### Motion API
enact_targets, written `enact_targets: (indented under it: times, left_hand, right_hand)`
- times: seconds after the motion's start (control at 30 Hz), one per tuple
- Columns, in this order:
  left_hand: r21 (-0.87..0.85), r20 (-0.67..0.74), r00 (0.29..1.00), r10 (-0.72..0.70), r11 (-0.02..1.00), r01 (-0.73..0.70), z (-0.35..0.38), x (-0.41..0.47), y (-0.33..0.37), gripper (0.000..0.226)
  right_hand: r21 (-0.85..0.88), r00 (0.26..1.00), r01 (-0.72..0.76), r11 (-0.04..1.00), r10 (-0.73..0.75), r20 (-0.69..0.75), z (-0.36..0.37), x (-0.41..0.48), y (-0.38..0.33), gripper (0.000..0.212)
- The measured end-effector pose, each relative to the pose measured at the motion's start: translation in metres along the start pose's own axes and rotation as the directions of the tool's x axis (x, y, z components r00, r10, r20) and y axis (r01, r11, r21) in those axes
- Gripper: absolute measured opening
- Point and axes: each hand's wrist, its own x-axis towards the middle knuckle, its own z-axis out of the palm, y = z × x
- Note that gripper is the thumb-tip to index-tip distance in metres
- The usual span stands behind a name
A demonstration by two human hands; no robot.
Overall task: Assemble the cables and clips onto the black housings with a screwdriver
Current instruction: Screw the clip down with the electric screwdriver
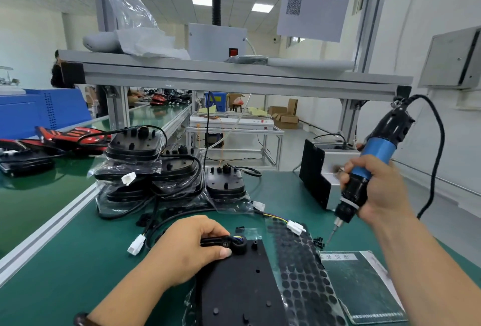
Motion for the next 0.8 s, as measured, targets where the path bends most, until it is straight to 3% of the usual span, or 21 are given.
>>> enact_targets:
  times: [0.13, 0.33, 0.5, 0.63, 0.8]
  left_hand:
    - [-0.027, 0.006, 1.000, -0.027, 0.999, 0.027, 0.000, -0.003, 0.000, 0.034]
    - [-0.039, -0.013, 1.000, -0.007, 0.999, 0.007, 0.001, -0.005, 0.000, 0.020]
    - [-0.184, 0.050, 0.996, -0.074, 0.980, 0.082, 0.002, 0.001, -0.003, 0.005]
    - [-0.272, 0.119, 0.982, -0.145, 0.947, 0.172, 0.001, 0.008, -0.003, 0.008]
    - [-0.285, 0.150, 0.974, -0.169, 0.936, 0.206, 0.001, 0.012, -0.003, 0.009]
  right_hand:
    - [-0.007, 0.998, -0.044, 0.999, 0.044, -0.035, -0.011, -0.003, 0.006, 0.018]
    - [-0.050, 0.998, -0.039, 0.998, 0.036, -0.052, -0.015, -0.002, 0.016, 0.016]
    - [-0.138, 0.983, -0.171, 0.976, 0.161, -0.082, -0.038, 0.006, 0.013, 0.022]
    - [-0.196, 0.969, -0.241, 0.951, 0.227, -0.093, -0.059, 0.008, 0.014, 0.024]
    - [-0.203, 0.973, -0.222, 0.954, 0.203, -0.112, -0.069, 0.007, 0.018, 0.024]
